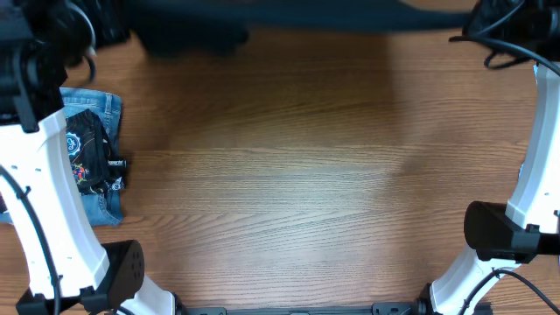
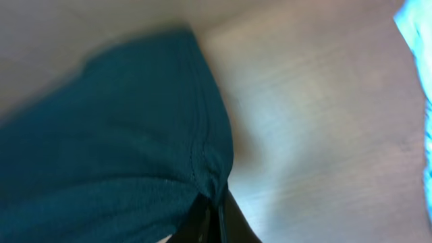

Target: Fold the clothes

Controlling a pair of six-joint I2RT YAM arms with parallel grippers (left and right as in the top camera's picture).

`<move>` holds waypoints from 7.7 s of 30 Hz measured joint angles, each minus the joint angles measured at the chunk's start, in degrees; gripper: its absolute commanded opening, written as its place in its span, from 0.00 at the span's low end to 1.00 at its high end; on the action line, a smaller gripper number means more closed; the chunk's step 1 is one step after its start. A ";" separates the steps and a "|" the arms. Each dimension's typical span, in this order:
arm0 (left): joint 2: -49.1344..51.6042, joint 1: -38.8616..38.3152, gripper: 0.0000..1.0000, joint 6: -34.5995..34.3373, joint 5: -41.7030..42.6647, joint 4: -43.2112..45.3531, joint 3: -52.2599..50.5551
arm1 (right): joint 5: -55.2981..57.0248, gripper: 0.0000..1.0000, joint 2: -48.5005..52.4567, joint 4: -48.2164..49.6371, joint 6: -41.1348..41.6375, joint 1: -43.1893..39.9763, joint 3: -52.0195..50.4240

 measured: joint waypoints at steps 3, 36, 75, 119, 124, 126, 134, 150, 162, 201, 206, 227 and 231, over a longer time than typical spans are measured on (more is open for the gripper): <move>1.90 -0.42 0.04 0.07 -0.02 -7.72 -4.48 | 2.36 0.04 0.46 -3.98 -0.07 0.00 -3.72; 1.25 -0.74 0.04 5.57 -0.68 -3.19 -63.32 | 3.34 0.04 -9.42 9.03 1.81 -5.09 -68.19; -11.72 -0.74 0.04 -12.04 -0.90 42.23 -82.14 | -4.11 0.04 -23.28 36.02 2.16 -8.31 -79.19; -6.10 -2.60 0.42 -12.48 -3.08 45.40 -82.38 | -3.72 0.57 -11.10 39.21 1.97 -8.31 -79.34; -6.08 -2.60 0.42 -12.48 -3.65 46.34 -84.28 | -3.72 0.57 -9.51 40.72 1.95 -8.31 -80.13; -6.03 -2.60 0.42 -12.48 -3.91 46.97 -85.50 | -3.72 0.54 -8.87 41.81 1.97 -8.31 -80.70; -5.27 -2.60 0.42 -12.48 -4.13 47.95 -87.86 | -8.37 0.52 -8.50 49.81 0.48 -8.31 -81.24; -5.27 -2.60 0.52 -12.48 -4.15 47.45 -87.97 | -11.61 0.68 -8.50 55.91 -0.55 -8.61 -81.26; -5.27 -2.60 0.48 -12.46 -5.77 44.15 -87.97 | -10.56 0.64 -9.33 42.66 -0.85 -15.61 -79.01; -5.55 -2.08 0.04 -12.94 -8.55 35.45 -92.11 | 2.12 0.04 -9.44 32.30 6.97 -14.21 -88.78; -5.70 -2.08 0.04 -13.64 -8.72 33.40 -92.39 | 4.13 0.05 -9.44 31.10 8.48 -14.19 -89.05; -19.34 -1.42 0.66 -11.82 -5.95 50.38 -80.46 | -2.73 0.73 -18.23 29.38 4.79 -14.29 -75.32; -15.56 -1.49 0.68 -11.82 -3.56 57.53 -80.21 | -6.71 0.73 -18.23 29.49 1.60 -14.29 -75.21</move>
